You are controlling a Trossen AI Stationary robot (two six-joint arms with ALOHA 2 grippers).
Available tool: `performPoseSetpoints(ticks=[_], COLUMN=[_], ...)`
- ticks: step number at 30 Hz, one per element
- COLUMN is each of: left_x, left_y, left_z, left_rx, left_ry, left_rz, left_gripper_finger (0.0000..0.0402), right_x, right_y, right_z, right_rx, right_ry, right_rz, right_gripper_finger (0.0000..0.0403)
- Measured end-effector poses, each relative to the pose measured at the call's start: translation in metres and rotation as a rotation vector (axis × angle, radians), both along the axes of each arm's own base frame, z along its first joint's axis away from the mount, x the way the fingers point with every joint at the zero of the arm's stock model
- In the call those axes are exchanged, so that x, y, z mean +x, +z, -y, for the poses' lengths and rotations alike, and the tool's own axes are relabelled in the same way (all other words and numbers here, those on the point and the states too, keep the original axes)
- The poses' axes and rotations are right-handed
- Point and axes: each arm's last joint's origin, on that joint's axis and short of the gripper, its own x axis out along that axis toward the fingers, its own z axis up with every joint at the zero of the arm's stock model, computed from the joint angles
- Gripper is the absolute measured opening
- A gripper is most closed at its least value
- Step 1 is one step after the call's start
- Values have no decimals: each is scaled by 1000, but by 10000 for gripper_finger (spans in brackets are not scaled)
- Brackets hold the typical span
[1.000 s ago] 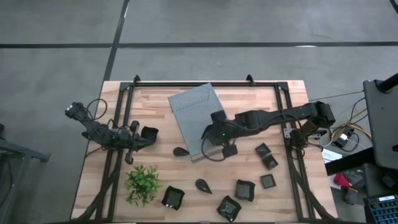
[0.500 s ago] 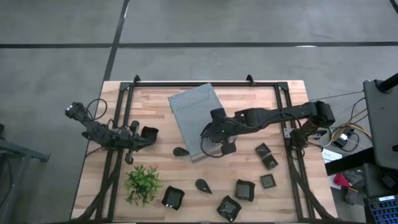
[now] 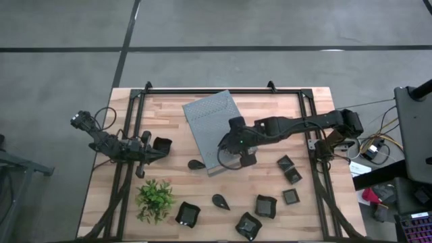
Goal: Pick & Place Mini shaped plates
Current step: Stack the drop-shaped plate on top of the drop-shaped plate on the shelf
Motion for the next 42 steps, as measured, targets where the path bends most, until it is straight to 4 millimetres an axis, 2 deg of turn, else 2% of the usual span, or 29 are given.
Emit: performPoseSetpoints(ticks=[6, 17, 25, 31, 36, 42], left_x=[0, 0, 0, 0, 0, 0], left_y=[0, 0, 0, 0, 0, 0], left_z=[0, 0, 0, 0, 0, 0], left_rx=[0, 0, 0, 0, 0, 0], left_ry=[0, 0, 1, 0, 0, 1], left_rz=[0, 0, 0, 0, 0, 0], left_gripper_finger=[0, 0, 0, 0, 0, 0], right_x=[0, -2, -5, -16, -26, -39], right_y=[0, 2, 4, 0, -3, -10], right_z=[0, 2, -9, -35, -66, -109], right_rx=[0, -51, -36, 32, 42, 62], right_ry=[0, -30, 1, 79, 162, 424], right_rz=[-1, 5, 4, -85, -121, -118], right_gripper_finger=[14, 79, 83, 71, 64, 63])
